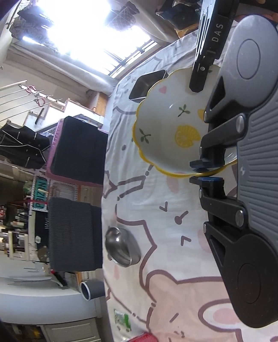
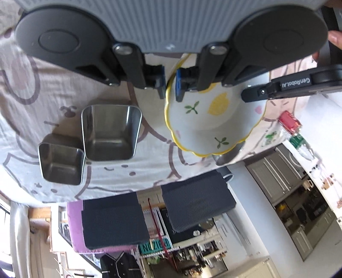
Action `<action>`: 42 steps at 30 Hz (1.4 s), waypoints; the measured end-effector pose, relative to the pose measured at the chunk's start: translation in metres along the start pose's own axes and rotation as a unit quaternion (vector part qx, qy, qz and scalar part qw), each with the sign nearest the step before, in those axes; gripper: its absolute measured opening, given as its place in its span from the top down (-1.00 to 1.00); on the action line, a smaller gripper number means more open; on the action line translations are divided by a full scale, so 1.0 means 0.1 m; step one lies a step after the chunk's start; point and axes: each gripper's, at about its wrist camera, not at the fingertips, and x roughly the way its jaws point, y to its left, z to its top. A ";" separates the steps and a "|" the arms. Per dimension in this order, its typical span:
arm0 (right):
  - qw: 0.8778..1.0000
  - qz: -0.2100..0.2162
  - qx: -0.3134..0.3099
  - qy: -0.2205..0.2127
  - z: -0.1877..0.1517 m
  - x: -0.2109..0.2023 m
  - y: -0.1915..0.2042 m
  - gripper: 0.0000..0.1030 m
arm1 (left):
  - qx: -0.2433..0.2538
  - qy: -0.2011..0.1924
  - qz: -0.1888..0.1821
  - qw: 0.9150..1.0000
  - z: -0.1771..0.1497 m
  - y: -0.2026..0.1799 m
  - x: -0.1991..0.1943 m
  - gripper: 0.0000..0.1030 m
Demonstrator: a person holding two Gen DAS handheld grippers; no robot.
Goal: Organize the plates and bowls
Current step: 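Lift the lemon bowl with both grippers and carry it toward the cream bowl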
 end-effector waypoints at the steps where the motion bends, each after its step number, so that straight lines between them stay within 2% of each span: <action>1: 1.000 0.002 0.001 -0.002 -0.01 -0.03 0.02 0.78 | 0.002 -0.002 0.002 1.000 -0.01 -0.01 -0.06 0.85; 14: 0.999 0.037 -0.001 -0.025 -0.24 -0.54 0.27 0.78 | 0.028 -0.026 0.046 0.998 -0.22 -0.07 -0.82 0.84; 26: 0.996 0.085 -0.034 -0.011 -0.38 -0.47 0.80 0.78 | -0.015 -0.035 0.092 0.995 -0.46 0.43 -1.31 0.84; 35: 0.993 0.092 -0.064 0.025 -0.46 -0.20 1.16 0.77 | -0.049 -0.021 0.097 0.994 -0.63 0.78 -1.31 0.84; 42: 0.993 0.068 -0.077 0.059 -0.50 -0.02 1.24 0.77 | -0.074 0.002 0.074 0.995 -0.73 0.96 -1.10 0.84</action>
